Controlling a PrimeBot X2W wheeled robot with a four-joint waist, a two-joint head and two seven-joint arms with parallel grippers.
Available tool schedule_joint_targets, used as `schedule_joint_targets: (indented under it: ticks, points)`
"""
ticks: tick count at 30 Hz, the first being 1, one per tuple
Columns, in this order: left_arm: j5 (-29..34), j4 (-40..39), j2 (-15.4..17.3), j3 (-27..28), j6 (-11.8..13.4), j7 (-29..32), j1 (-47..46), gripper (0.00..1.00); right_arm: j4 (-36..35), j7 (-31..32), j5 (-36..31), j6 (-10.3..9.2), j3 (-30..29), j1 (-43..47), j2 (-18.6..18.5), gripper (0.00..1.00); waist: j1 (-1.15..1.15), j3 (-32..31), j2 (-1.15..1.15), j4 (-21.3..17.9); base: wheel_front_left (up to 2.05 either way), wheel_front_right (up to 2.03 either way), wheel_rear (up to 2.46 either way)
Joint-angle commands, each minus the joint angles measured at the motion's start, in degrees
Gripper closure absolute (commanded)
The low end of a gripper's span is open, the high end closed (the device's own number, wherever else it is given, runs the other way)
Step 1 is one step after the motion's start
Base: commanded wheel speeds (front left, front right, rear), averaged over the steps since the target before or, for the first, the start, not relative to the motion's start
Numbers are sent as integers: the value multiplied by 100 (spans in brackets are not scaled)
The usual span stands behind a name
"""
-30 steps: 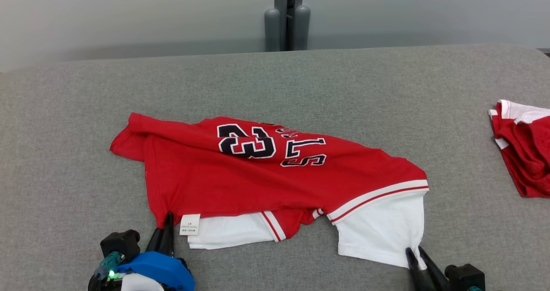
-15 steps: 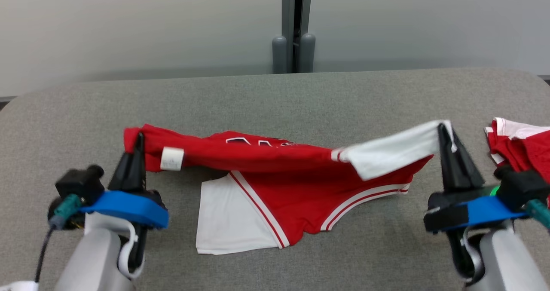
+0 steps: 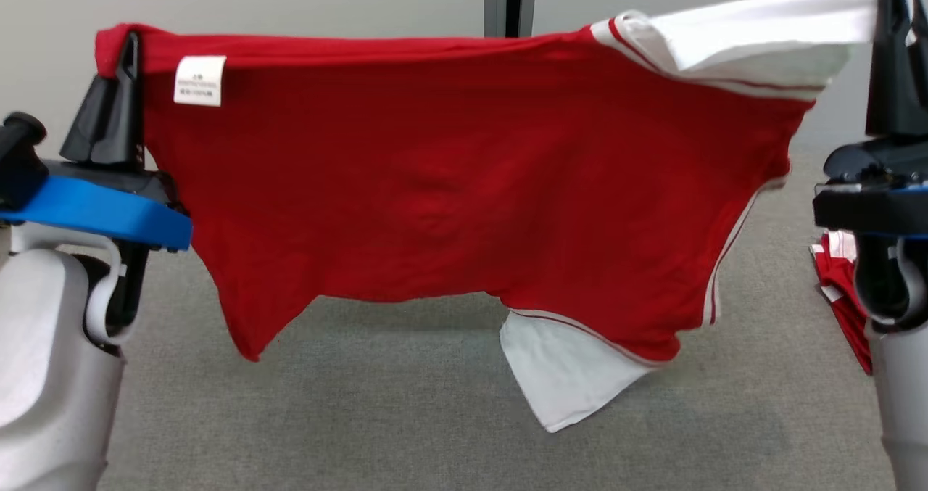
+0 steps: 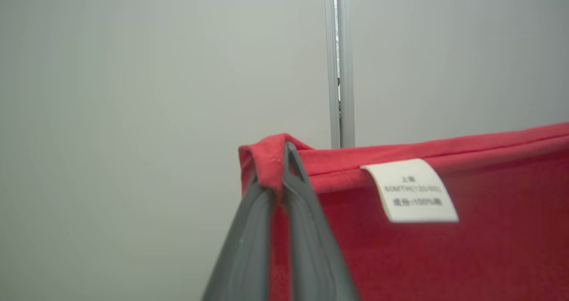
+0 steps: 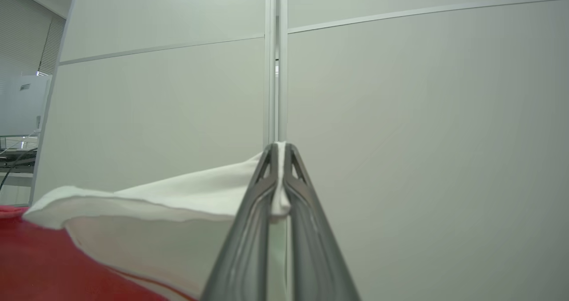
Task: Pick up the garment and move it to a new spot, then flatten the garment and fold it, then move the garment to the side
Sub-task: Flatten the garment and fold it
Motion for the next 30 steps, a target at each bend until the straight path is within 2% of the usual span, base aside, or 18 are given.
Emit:
schedule_joint_targets:
  ticks: [1, 9, 16, 24, 30]
  points:
    - [7, -72, 119, 2, -5, 115, -191, 100, 57, -2, 74, 0, 5, -257, -125, 100, 0, -9, 0, 15, 0, 0, 0]
    - [8, -172, 218, -54, 7, 499, -733, 100, 615, 41, -9, 0, 441, -1283, -525, 100, 0, 321, 0, 70, 0, 0, 0]
    - [132, 179, 245, -138, 4, 567, -1800, 100, 1531, 46, -463, 0, 624, -2932, -614, 100, 0, 1084, 0, 68, 0, 0, 0]
    - [342, 1033, 73, -192, 17, 99, -3471, 100, 2497, -3, -1332, -2, 146, -4927, -562, 100, 0, 2002, 0, 169, 0, 0, 0]
    - [370, 1730, -129, -195, 15, -237, -4203, 100, 2573, -8, -1791, -4, -218, -5534, -499, 100, 0, 2507, 0, 206, 0, 0, 0]
